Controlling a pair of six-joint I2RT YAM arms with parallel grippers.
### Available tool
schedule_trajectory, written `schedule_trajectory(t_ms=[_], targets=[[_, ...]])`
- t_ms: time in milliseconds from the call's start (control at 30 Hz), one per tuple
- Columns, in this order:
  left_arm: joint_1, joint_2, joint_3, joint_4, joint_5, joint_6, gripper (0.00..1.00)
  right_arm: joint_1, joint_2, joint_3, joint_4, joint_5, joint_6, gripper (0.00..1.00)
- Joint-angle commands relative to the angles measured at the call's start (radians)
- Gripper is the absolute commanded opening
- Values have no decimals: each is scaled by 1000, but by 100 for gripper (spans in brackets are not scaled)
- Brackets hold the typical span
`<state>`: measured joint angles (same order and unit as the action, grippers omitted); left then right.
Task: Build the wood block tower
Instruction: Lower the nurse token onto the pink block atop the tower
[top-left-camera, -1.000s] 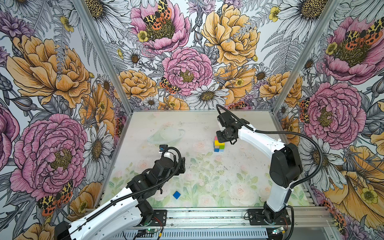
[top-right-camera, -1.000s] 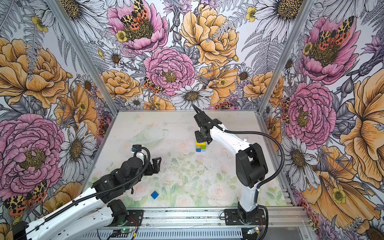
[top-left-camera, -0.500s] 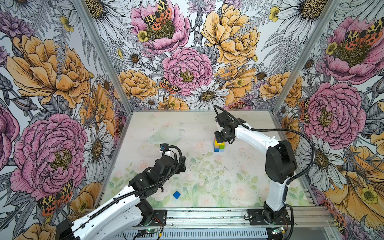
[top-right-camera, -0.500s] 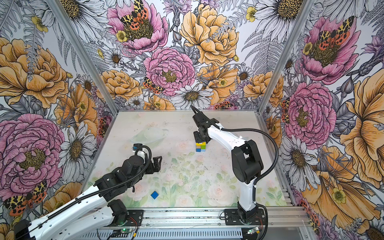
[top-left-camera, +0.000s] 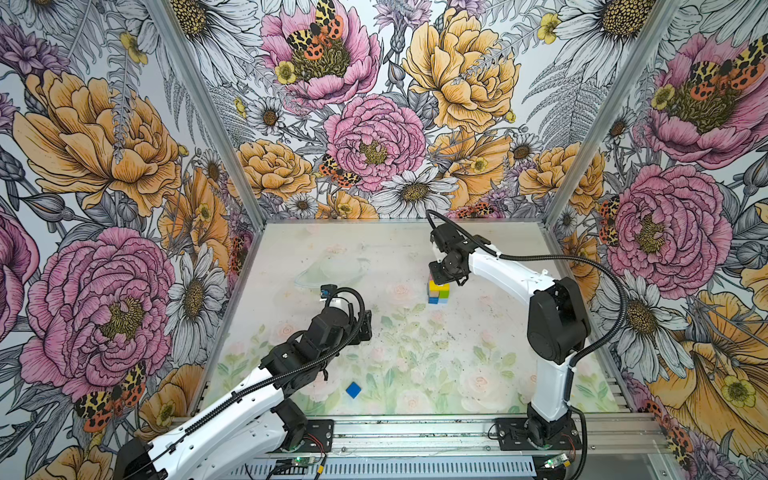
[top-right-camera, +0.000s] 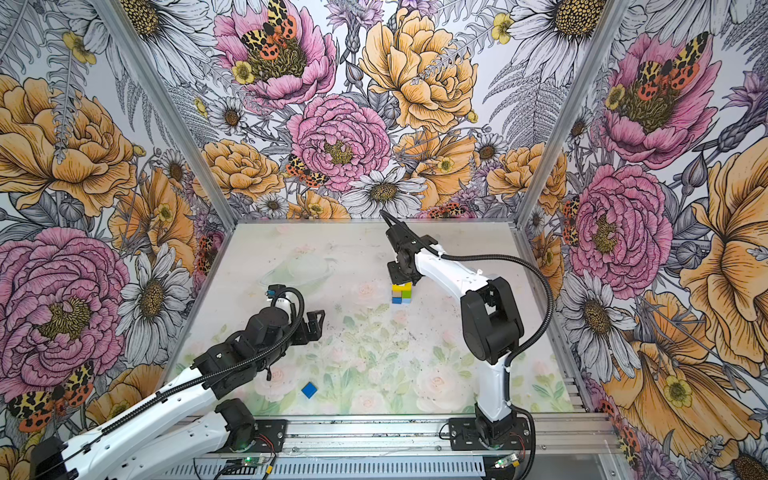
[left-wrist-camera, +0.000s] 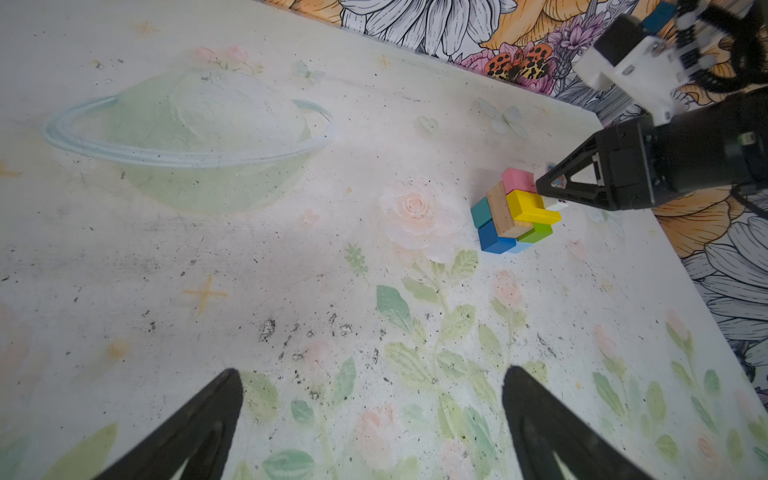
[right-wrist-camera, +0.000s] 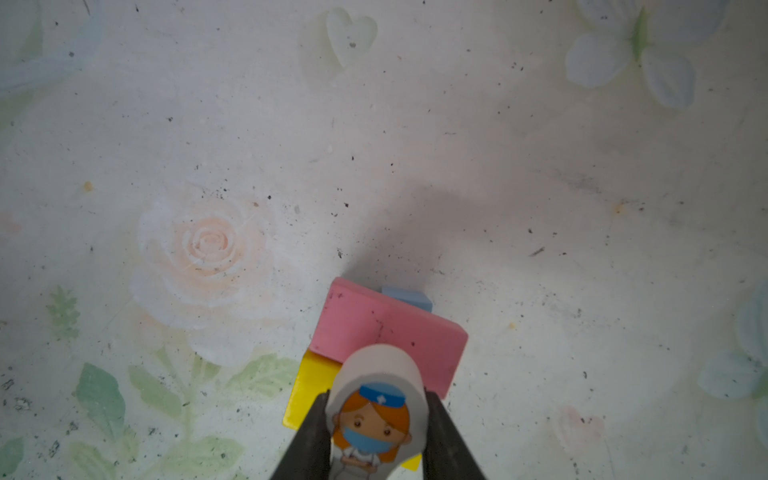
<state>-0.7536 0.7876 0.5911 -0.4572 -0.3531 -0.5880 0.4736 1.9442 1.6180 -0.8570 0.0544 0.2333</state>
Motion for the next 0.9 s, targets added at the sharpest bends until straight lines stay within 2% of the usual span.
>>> schedule_trajectory(t_ms=[0,867], targets=[[9,8,19,38,29,23,99,-6,10,31,-4,-5,-23,31],[21,32,19,62,49,26,99,-8,28,37,-8,-13,-18,35]])
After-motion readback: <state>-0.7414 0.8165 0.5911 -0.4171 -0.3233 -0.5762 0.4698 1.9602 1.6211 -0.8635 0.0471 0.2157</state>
